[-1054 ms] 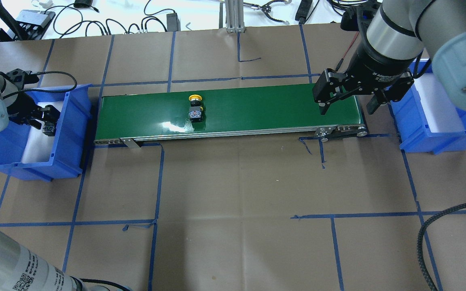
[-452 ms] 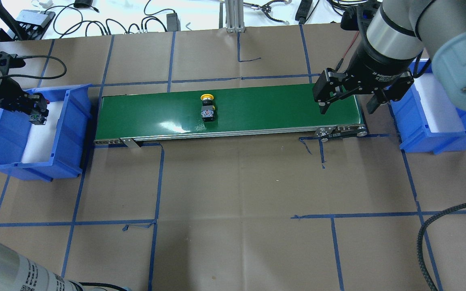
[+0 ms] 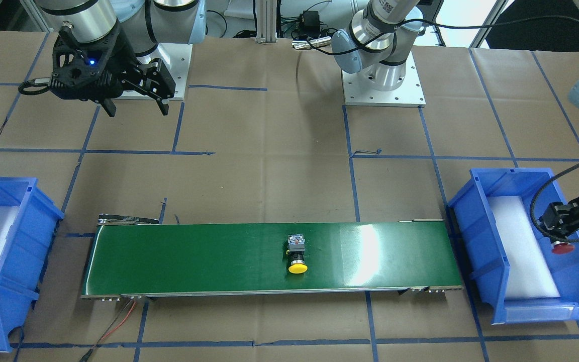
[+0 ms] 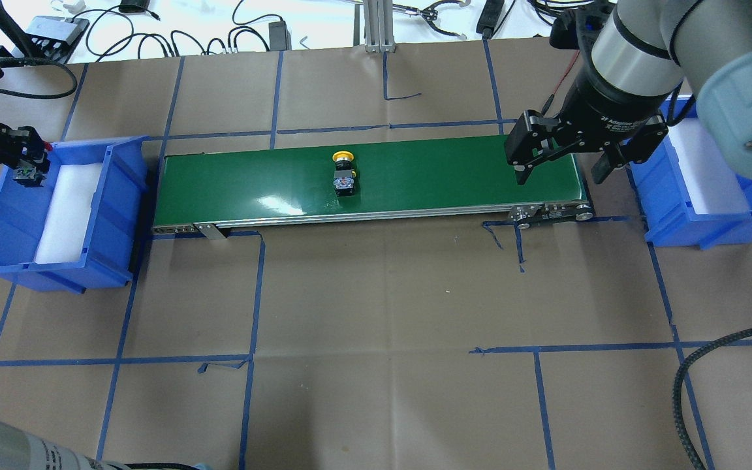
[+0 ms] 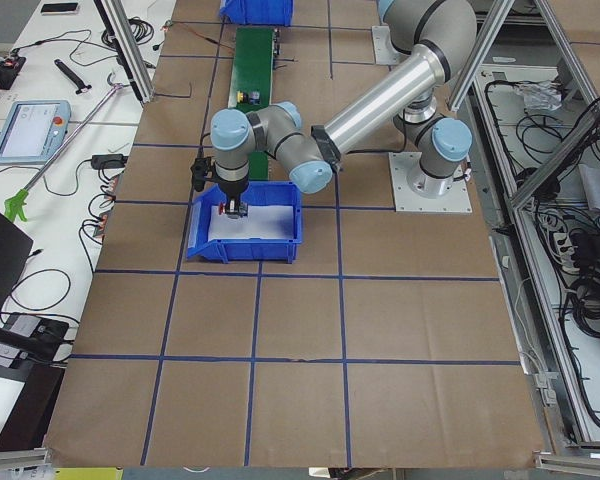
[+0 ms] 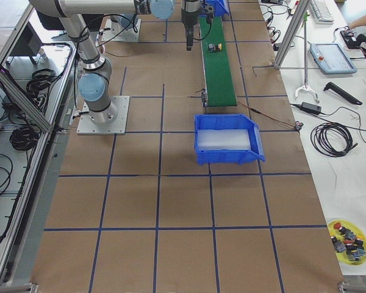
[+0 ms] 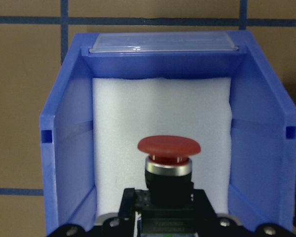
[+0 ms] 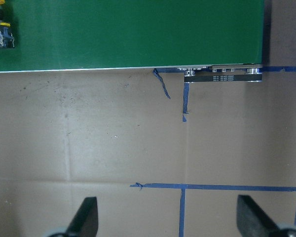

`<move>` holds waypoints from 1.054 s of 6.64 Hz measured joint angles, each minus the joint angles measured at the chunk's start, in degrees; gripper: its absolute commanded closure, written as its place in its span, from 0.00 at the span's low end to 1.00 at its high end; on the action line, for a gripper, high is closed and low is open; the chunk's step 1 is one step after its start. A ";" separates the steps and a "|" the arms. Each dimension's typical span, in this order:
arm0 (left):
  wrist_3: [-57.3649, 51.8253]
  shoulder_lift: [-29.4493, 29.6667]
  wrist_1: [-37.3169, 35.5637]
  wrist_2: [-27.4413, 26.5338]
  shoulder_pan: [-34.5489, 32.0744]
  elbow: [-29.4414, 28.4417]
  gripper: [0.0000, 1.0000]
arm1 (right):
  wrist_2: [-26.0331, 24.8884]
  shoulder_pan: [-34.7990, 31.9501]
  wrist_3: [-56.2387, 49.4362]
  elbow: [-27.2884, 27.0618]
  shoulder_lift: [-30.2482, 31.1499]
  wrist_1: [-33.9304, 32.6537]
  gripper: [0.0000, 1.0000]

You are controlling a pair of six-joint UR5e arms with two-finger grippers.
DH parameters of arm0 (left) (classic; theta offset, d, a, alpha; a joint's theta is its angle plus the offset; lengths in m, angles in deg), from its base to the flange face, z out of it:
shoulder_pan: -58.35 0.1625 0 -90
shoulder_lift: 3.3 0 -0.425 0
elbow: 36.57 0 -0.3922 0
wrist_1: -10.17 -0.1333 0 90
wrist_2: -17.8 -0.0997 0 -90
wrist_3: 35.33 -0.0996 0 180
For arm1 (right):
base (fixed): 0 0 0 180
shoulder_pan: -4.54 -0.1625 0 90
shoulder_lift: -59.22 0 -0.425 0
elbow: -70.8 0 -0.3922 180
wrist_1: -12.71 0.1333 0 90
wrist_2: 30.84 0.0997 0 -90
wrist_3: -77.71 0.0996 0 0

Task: Transport two buttons from left to right
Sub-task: 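Grasp the red button with the left gripper and lift it, then place the red button on the conveyor while the right gripper moves over the yellow button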

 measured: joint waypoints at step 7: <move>26.20 -1.14 2.26 -0.80 -21.81 2.55 1.00 | -0.02 0.00 0.00 -0.05 -0.02 0.00 0.00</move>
